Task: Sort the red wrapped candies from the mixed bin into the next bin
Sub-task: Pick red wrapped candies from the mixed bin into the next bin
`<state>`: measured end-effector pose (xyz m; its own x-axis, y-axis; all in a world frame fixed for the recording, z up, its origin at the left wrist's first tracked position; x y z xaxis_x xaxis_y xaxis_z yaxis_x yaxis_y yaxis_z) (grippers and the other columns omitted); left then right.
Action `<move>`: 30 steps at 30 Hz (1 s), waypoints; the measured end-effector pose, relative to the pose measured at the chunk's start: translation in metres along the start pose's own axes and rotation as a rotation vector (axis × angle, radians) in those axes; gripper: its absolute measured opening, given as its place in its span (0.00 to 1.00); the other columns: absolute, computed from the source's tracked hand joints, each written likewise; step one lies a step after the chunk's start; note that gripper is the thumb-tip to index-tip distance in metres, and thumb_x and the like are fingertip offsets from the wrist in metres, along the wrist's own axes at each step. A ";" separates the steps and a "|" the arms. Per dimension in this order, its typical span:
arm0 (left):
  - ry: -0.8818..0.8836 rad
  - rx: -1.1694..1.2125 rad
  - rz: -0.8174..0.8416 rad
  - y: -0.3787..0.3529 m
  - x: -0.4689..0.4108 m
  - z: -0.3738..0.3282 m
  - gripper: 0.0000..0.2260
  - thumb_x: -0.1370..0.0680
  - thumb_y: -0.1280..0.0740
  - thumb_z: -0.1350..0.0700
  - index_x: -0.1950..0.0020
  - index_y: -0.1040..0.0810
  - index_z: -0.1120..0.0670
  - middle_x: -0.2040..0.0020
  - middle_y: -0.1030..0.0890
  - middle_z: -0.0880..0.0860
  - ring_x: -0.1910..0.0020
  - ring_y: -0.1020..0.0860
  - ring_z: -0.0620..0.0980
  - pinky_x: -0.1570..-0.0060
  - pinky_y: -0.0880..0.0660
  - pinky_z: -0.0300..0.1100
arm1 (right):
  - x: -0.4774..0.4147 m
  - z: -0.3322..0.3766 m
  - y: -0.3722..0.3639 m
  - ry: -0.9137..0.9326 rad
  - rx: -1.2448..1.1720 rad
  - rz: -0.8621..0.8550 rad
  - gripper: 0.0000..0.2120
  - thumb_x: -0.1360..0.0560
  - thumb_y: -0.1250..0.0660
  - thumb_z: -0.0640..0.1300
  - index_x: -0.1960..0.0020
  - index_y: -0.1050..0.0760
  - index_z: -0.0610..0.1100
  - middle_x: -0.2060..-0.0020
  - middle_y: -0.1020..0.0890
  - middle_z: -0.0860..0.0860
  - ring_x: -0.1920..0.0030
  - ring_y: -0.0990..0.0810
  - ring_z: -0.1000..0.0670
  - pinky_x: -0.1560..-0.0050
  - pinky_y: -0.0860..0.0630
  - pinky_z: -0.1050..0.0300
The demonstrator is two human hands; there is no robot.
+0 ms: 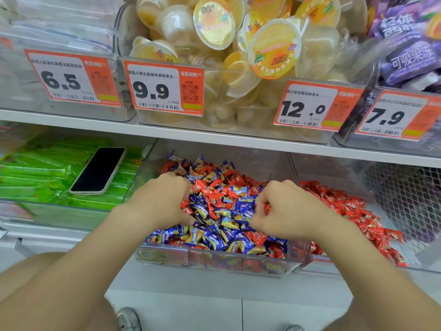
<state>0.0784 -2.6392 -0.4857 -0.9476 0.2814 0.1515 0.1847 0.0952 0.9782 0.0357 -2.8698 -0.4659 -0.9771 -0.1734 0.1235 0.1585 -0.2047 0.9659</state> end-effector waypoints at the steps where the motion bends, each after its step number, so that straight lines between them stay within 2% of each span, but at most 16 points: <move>1: 0.010 0.016 0.013 0.000 -0.001 -0.001 0.23 0.33 0.18 0.38 0.50 0.25 0.46 0.51 0.28 0.48 0.53 0.22 0.53 0.55 0.25 0.46 | 0.001 0.000 -0.004 -0.019 0.084 0.022 0.18 0.32 0.27 0.61 0.65 0.21 0.46 0.66 0.19 0.51 0.61 0.20 0.49 0.62 0.21 0.50; 2: 0.024 0.030 0.031 0.000 -0.001 -0.001 0.23 0.32 0.18 0.39 0.50 0.25 0.47 0.51 0.27 0.49 0.55 0.22 0.53 0.57 0.26 0.45 | 0.003 0.002 -0.007 -0.027 0.157 0.037 0.21 0.33 0.24 0.65 0.64 0.22 0.47 0.63 0.19 0.53 0.57 0.19 0.48 0.60 0.22 0.51; 4: 0.051 0.062 0.063 -0.001 -0.001 0.000 0.21 0.31 0.17 0.43 0.51 0.26 0.50 0.53 0.24 0.50 0.58 0.22 0.53 0.62 0.29 0.44 | 0.002 0.004 -0.013 -0.031 0.208 0.060 0.23 0.33 0.20 0.66 0.61 0.23 0.48 0.61 0.19 0.53 0.55 0.18 0.46 0.60 0.23 0.52; 8: 0.042 0.097 0.044 0.000 -0.002 0.001 0.12 0.25 0.22 0.50 0.56 0.23 0.53 0.55 0.19 0.53 0.58 0.19 0.54 0.60 0.24 0.46 | -0.004 0.012 -0.021 0.008 0.193 0.121 0.19 0.32 0.21 0.54 0.64 0.29 0.46 0.66 0.21 0.50 0.61 0.19 0.45 0.62 0.20 0.51; 10: 0.026 0.124 0.041 0.000 -0.003 0.003 0.07 0.23 0.28 0.54 0.56 0.21 0.57 0.55 0.17 0.55 0.56 0.18 0.56 0.57 0.21 0.48 | -0.003 0.015 -0.021 0.007 0.166 0.133 0.20 0.32 0.24 0.53 0.67 0.35 0.46 0.71 0.27 0.50 0.69 0.27 0.46 0.68 0.26 0.53; 12: 0.022 0.154 0.061 0.001 -0.001 0.005 0.08 0.23 0.31 0.55 0.56 0.22 0.59 0.57 0.19 0.58 0.61 0.23 0.57 0.61 0.25 0.47 | 0.000 0.016 -0.015 -0.014 0.133 0.113 0.23 0.31 0.28 0.57 0.69 0.39 0.46 0.75 0.35 0.51 0.71 0.36 0.46 0.70 0.36 0.55; 13: 0.029 0.189 0.055 0.002 0.001 0.006 0.09 0.22 0.33 0.54 0.55 0.22 0.60 0.58 0.18 0.60 0.63 0.26 0.56 0.63 0.27 0.47 | 0.001 0.016 -0.010 -0.029 0.101 0.087 0.24 0.29 0.31 0.58 0.70 0.39 0.46 0.76 0.36 0.51 0.72 0.36 0.46 0.69 0.37 0.56; 16: 0.082 0.359 -0.038 0.016 0.006 0.005 0.15 0.19 0.37 0.50 0.54 0.23 0.62 0.63 0.17 0.57 0.67 0.19 0.55 0.64 0.23 0.46 | -0.001 0.009 0.002 -0.065 -0.036 -0.056 0.24 0.21 0.41 0.56 0.71 0.37 0.43 0.76 0.32 0.49 0.72 0.32 0.45 0.69 0.33 0.54; 17: 0.105 0.442 -0.070 0.019 0.006 0.005 0.16 0.18 0.39 0.50 0.57 0.25 0.62 0.66 0.20 0.56 0.69 0.17 0.52 0.63 0.23 0.45 | -0.004 0.009 0.004 -0.053 -0.091 -0.109 0.26 0.20 0.42 0.56 0.71 0.36 0.41 0.77 0.31 0.47 0.73 0.32 0.44 0.69 0.28 0.52; 19: 0.164 0.669 -0.103 0.024 0.007 0.007 0.17 0.15 0.42 0.50 0.58 0.30 0.61 0.68 0.32 0.58 0.71 0.15 0.53 0.62 0.23 0.47 | -0.009 0.014 0.005 -0.008 -0.194 -0.188 0.31 0.17 0.43 0.60 0.70 0.33 0.38 0.78 0.30 0.46 0.74 0.30 0.41 0.62 0.20 0.47; 20: 0.191 0.776 -0.109 0.025 0.007 0.008 0.16 0.15 0.43 0.50 0.58 0.30 0.59 0.67 0.35 0.60 0.72 0.15 0.55 0.61 0.20 0.49 | -0.012 0.018 0.003 0.008 -0.229 -0.206 0.33 0.17 0.43 0.63 0.68 0.30 0.38 0.77 0.25 0.45 0.72 0.26 0.41 0.60 0.19 0.46; 22: 0.233 0.928 -0.092 0.025 0.009 0.008 0.13 0.14 0.41 0.49 0.52 0.28 0.57 0.69 0.29 0.60 0.70 0.14 0.58 0.59 0.16 0.53 | -0.021 0.027 -0.003 0.038 -0.261 -0.209 0.30 0.18 0.38 0.64 0.61 0.24 0.38 0.67 0.17 0.43 0.64 0.20 0.43 0.59 0.20 0.47; 24: 0.253 1.015 -0.025 0.022 0.010 0.004 0.14 0.15 0.37 0.45 0.47 0.27 0.56 0.65 0.17 0.58 0.65 0.13 0.59 0.55 0.14 0.54 | -0.032 0.036 -0.011 0.084 -0.267 -0.191 0.16 0.17 0.33 0.55 0.57 0.24 0.44 0.61 0.17 0.47 0.59 0.21 0.47 0.60 0.24 0.48; 26: 0.233 1.068 0.026 0.020 0.007 -0.003 0.17 0.17 0.32 0.44 0.49 0.25 0.59 0.62 0.13 0.60 0.63 0.12 0.58 0.54 0.14 0.55 | -0.044 0.043 -0.015 0.122 -0.253 -0.194 0.05 0.18 0.33 0.45 0.52 0.27 0.48 0.61 0.19 0.50 0.60 0.21 0.49 0.60 0.23 0.47; 27: 0.207 1.093 0.030 0.019 0.005 -0.005 0.16 0.18 0.30 0.47 0.50 0.24 0.60 0.61 0.13 0.60 0.62 0.12 0.58 0.56 0.14 0.55 | -0.051 0.045 -0.017 0.139 -0.239 -0.183 0.01 0.19 0.34 0.44 0.49 0.26 0.48 0.61 0.19 0.50 0.62 0.20 0.48 0.59 0.21 0.45; 30: 0.137 1.062 0.000 0.018 -0.001 -0.006 0.10 0.18 0.28 0.53 0.47 0.23 0.59 0.58 0.13 0.59 0.64 0.14 0.54 0.65 0.16 0.49 | -0.068 0.053 -0.033 0.201 -0.178 -0.020 0.16 0.16 0.34 0.51 0.30 0.28 0.49 0.61 0.21 0.51 0.63 0.20 0.49 0.57 0.21 0.46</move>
<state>0.0811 -2.6433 -0.4674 -0.9567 0.1775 0.2308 0.2541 0.8962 0.3637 0.0895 -2.7999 -0.4946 -0.9352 -0.3518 0.0406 0.1796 -0.3726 0.9105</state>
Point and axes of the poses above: each hand's wrist, its own x-axis away from the middle knuckle, its own y-axis out of the back of the hand, z = x × y, the point moved 7 cm from there along -x, towards the middle knuckle
